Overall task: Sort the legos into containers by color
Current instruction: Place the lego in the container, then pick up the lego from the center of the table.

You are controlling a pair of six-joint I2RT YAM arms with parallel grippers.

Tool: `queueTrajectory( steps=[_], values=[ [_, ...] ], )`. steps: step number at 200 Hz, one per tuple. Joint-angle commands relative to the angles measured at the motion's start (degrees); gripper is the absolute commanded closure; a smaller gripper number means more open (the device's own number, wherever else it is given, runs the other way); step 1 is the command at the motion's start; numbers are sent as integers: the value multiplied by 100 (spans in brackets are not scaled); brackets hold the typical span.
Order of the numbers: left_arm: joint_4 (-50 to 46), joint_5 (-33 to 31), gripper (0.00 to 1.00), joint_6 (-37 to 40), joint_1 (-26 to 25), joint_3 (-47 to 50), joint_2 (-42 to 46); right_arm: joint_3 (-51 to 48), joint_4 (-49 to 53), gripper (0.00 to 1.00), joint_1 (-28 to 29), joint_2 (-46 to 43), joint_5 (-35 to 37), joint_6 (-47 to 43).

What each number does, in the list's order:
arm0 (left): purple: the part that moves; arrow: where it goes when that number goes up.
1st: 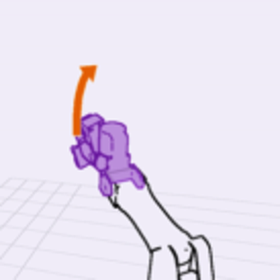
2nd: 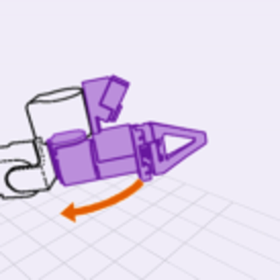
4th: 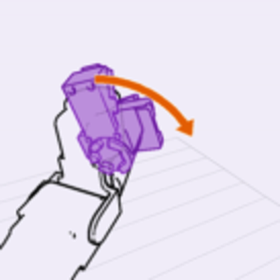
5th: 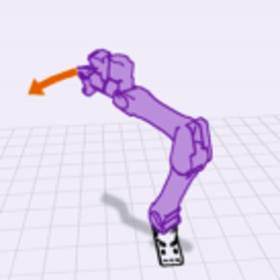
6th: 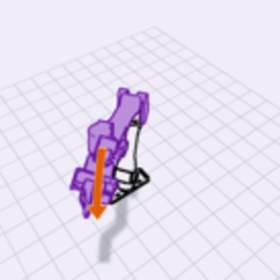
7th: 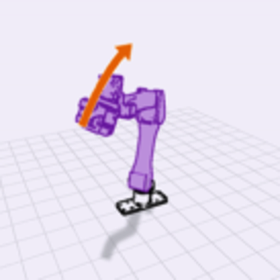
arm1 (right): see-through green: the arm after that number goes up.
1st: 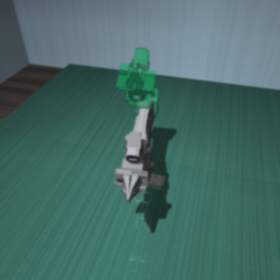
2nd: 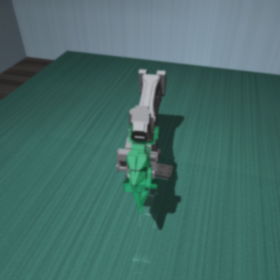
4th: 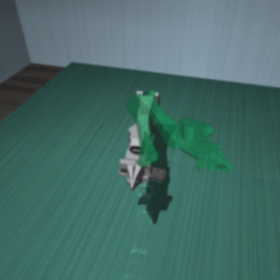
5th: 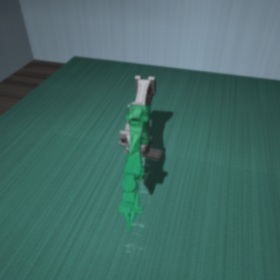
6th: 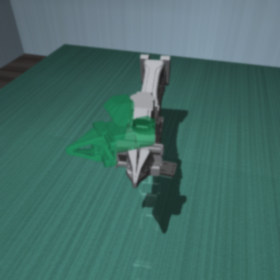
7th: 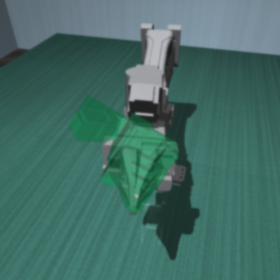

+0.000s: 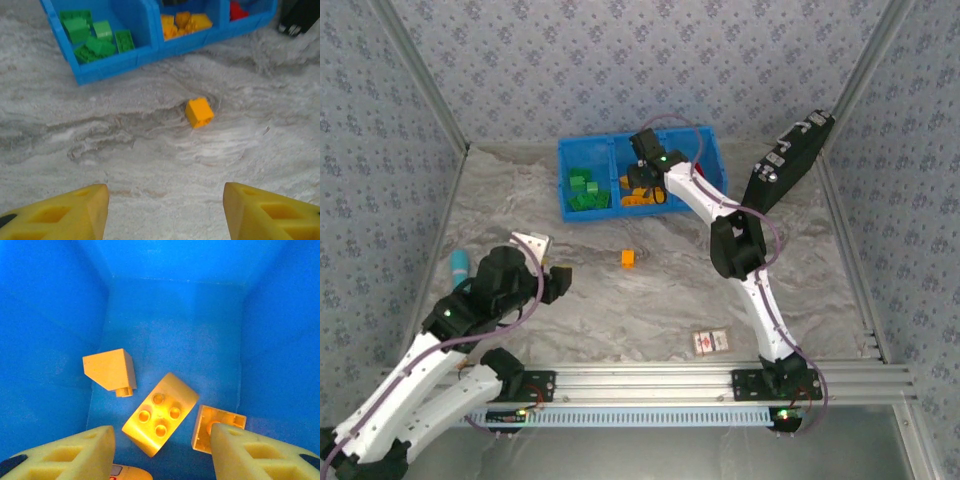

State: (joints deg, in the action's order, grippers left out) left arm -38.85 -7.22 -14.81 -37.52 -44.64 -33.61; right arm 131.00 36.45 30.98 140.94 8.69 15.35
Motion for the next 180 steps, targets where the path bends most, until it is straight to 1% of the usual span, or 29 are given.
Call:
queueTrajectory(
  steps=[1,35,74,97,113,132,145,154,180],
  values=[
    [295,-172,36,193,-36,10,379,25,219,45,95,-420,148,-133],
    [144,-394,37,345,-36,-217,556,-766,-71,44,340,-1048,76,-16],
    [341,-290,35,801,-34,-109,894,-2043,-426,41,875,-1951,630,298],
    [417,-238,33,1016,-34,-20,978,-2956,-577,40,1202,-2546,849,708],
    [386,-249,32,1061,-21,-167,908,-3641,-689,38,1523,-2941,925,1063],
    [216,-201,33,1183,-35,-561,714,-3997,-448,37,1849,-3109,1122,1446],
    [177,-351,33,1212,-28,-784,610,-4149,-238,37,2032,-3118,1221,1702],
    [163,-327,33,1275,-36,-937,535,-4221,1,37,2124,-3091,1277,1875],
    [47,-158,33,1298,-36,-1416,254,-4632,-175,38,2289,-3134,1215,2280]
  ],
)
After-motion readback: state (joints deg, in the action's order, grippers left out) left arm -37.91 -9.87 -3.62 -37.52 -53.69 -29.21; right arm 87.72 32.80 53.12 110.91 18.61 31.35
